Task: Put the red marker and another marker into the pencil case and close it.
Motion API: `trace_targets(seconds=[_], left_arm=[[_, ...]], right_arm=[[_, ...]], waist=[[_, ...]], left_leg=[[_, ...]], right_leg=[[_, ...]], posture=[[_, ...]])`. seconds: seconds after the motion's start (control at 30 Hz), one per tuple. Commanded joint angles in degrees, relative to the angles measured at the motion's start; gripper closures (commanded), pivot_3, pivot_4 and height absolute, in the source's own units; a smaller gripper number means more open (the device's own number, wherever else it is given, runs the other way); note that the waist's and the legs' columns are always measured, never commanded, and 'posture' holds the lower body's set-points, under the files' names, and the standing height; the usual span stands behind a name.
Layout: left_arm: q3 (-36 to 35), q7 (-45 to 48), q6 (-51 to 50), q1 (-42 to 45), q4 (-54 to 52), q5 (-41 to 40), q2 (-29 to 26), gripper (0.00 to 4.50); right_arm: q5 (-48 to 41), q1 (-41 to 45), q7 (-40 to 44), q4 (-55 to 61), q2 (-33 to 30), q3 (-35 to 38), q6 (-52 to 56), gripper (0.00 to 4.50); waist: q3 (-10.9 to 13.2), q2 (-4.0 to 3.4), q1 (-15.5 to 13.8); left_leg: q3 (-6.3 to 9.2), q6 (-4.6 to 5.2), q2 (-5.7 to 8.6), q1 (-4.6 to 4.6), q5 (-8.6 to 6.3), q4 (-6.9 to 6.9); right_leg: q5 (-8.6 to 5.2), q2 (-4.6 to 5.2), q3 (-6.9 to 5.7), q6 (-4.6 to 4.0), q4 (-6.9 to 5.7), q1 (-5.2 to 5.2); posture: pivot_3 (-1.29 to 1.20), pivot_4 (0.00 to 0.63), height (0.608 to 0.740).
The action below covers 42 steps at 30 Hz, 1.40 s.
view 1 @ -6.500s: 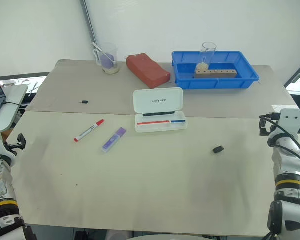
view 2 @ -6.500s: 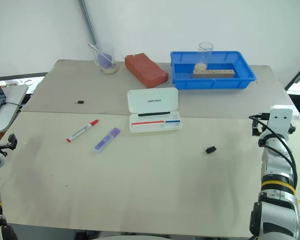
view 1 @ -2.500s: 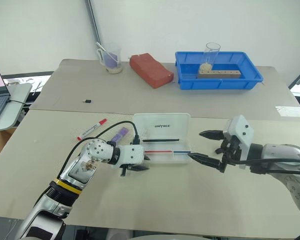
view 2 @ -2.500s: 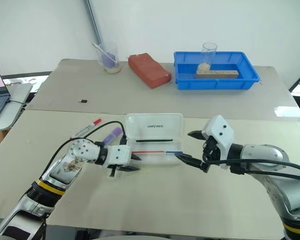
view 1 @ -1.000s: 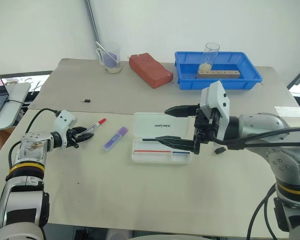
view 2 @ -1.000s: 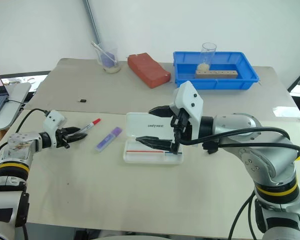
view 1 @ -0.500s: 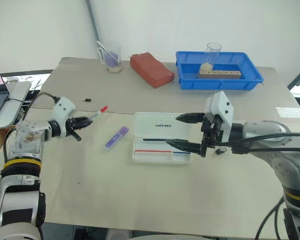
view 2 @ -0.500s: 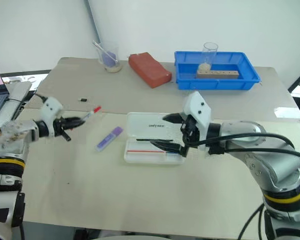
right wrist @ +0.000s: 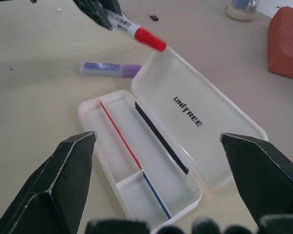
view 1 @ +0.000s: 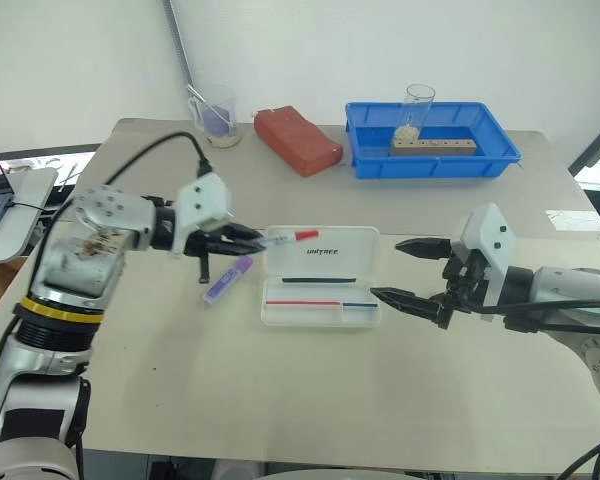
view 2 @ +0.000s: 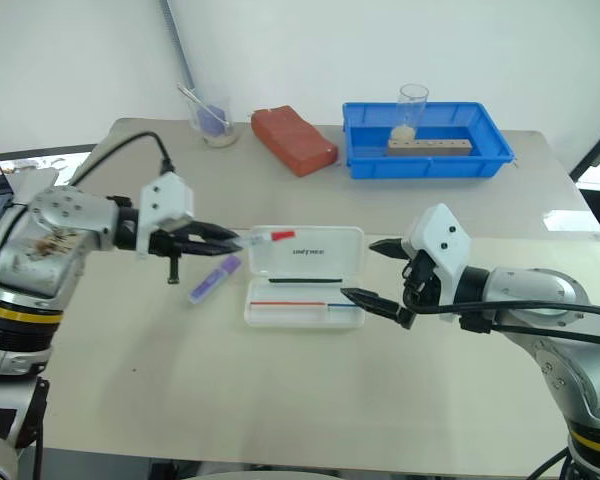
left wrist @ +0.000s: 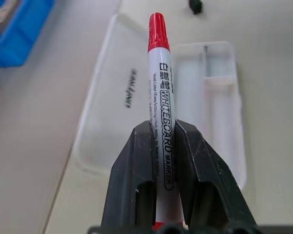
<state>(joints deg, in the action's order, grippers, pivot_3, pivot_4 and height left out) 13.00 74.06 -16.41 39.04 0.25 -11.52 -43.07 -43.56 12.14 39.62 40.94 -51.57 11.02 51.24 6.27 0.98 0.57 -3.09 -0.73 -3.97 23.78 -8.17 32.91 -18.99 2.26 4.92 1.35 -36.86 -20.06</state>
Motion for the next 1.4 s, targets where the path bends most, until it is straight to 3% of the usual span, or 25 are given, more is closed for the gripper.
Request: trace_targets(seconds=[0.03, 0.23, 0.37, 0.8, 1.27, 1.4], left_arm=[[3.62, -1.32, 7.25, 3.15, 4.07, 4.60, 3.81, 4.36], [9.78, -6.67, 14.72, 4.54, 12.60, 12.48, 12.81, 4.36], [10.34, -9.03, 11.55, 4.12, 11.57, 13.99, 15.43, 4.36], [11.98, -11.00, 6.24, -2.01, 4.92, 17.05, 16.15, 4.36], [11.97, -11.83, 5.91, -1.84, 5.87, 17.52, 16.25, 4.36], [11.58, -11.55, 7.35, -1.55, 6.14, 17.45, 15.93, 2.46]], right_arm=[[-2.23, 0.26, -1.46, 2.84, -0.81, 2.63, 1.57, 0.00], [-3.46, -1.69, -4.97, 5.13, -0.19, 3.32, 2.85, 0.00], [-4.12, -2.98, -6.98, 5.78, 0.33, 3.84, 3.06, 0.00], [-5.29, -2.73, -8.77, 5.27, 0.06, 3.28, 2.37, 0.00], [-4.37, -2.67, -8.41, 4.46, 0.19, 2.40, 1.70, 0.00], [-4.45, -2.78, -8.24, 4.57, 0.12, 2.54, 1.70, 0.00]], waist=[[0.01, 0.02, -0.21], [0.01, 0.03, -0.90], [0.02, 0.04, -0.53], [-0.02, -0.02, -0.15], [-0.01, -0.02, -0.11], [-0.01, -0.01, -0.11]], left_leg=[[0.01, 0.00, 0.00, 0.01, 0.00, 0.01], [0.00, 0.02, 0.10, 0.11, -0.01, 0.08], [0.04, 0.05, 0.08, 0.09, -0.02, 0.06], [0.09, 0.05, 0.12, 0.07, -0.02, 0.07], [0.09, 0.05, 0.12, 0.07, -0.02, 0.06], [0.09, 0.05, 0.12, 0.07, -0.02, 0.06]], right_leg=[[0.00, 0.00, 0.00, 0.00, 0.01, 0.00], [-0.01, -0.01, 0.22, 0.03, 0.09, 0.02], [-0.01, -0.12, 0.34, 0.03, 0.06, -0.01], [-0.05, -0.18, 0.49, 0.10, 0.07, 0.06], [-0.05, -0.18, 0.50, 0.10, 0.06, 0.06], [-0.05, -0.18, 0.50, 0.11, 0.07, 0.06]], posture=[[0.00, 0.150, 0.740], [0.00, 0.150, 0.740], [0.00, 0.150, 0.740], [0.00, 0.150, 0.740], [0.00, 0.150, 0.740], [0.00, 0.150, 0.740]])
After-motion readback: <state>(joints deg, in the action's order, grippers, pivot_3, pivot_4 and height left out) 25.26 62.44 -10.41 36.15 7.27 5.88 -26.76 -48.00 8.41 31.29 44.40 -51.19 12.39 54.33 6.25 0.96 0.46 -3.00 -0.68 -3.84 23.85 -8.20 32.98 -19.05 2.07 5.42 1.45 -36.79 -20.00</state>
